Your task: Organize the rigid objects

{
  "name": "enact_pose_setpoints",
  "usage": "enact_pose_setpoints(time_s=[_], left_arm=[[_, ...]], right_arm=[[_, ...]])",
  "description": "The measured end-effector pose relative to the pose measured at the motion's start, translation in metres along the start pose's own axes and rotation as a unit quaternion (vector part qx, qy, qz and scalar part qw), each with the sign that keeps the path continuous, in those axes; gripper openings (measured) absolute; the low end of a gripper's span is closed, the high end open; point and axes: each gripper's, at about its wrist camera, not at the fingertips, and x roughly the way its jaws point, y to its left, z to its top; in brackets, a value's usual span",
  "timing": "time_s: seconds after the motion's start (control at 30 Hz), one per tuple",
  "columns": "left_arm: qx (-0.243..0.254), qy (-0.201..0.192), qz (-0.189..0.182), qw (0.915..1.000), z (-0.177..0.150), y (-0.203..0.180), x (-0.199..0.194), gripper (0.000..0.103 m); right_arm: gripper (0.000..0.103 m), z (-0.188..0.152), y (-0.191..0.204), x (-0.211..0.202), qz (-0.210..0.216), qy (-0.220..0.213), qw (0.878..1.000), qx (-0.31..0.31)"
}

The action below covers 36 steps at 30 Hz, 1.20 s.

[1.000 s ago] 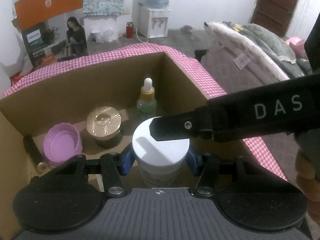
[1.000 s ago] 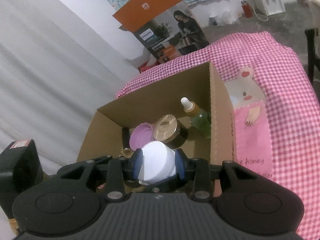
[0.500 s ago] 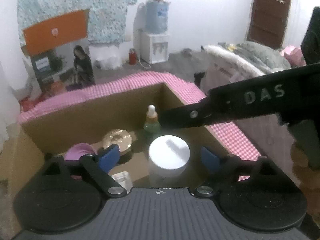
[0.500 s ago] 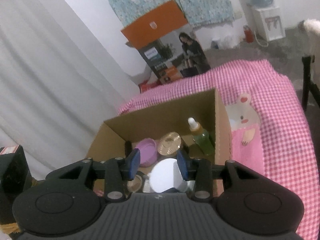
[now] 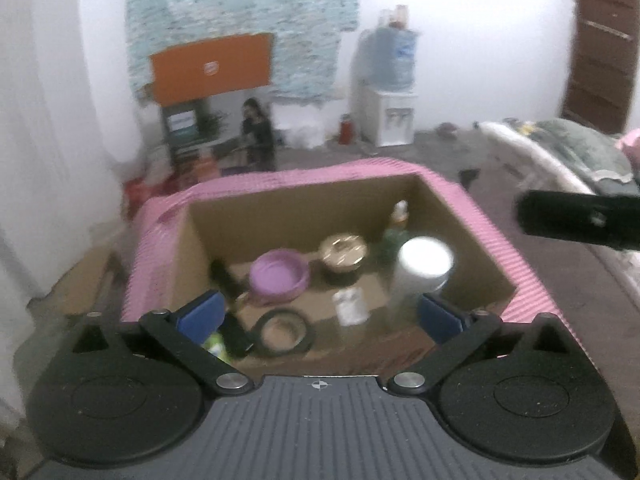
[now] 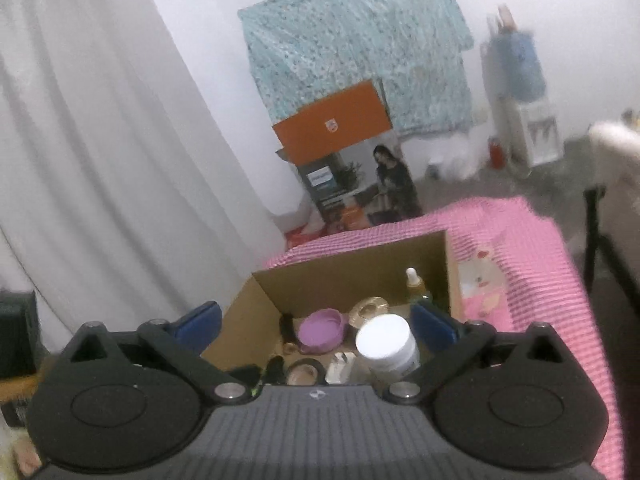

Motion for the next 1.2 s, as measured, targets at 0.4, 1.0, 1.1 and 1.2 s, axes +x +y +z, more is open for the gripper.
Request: enact_pose_setpoints(time_s=[0.4,1.0,1.1,1.2], left_arm=[[-0.021,-0.001,0.095,0.9953,-0.033,0.023,-0.004,0.103],[-0.069,0.009,0.101,0.9924,-0.036,0.043,0.0,0.103],[-0.077,0.011,0.093,0.9926,-0.036,0.048,0.0,0.103],[-0.076,0.01,0.096,0.9924,-0.036,0.049,-0.001,0.103]], right_arm=[[0.103,-0.049,0.048,0.002,-0.134,-0.008,0.988,-0.071],[0.103,-0.063,0.064,0.071,-0.206,0.063,0.971,-0.107],[0.103,-0.063,0.067,0.071,-0.207,0.065,0.971,-0.105],[0.103,-0.061,0.067,0.072,-0.207,0.065,0.97,-0.106]])
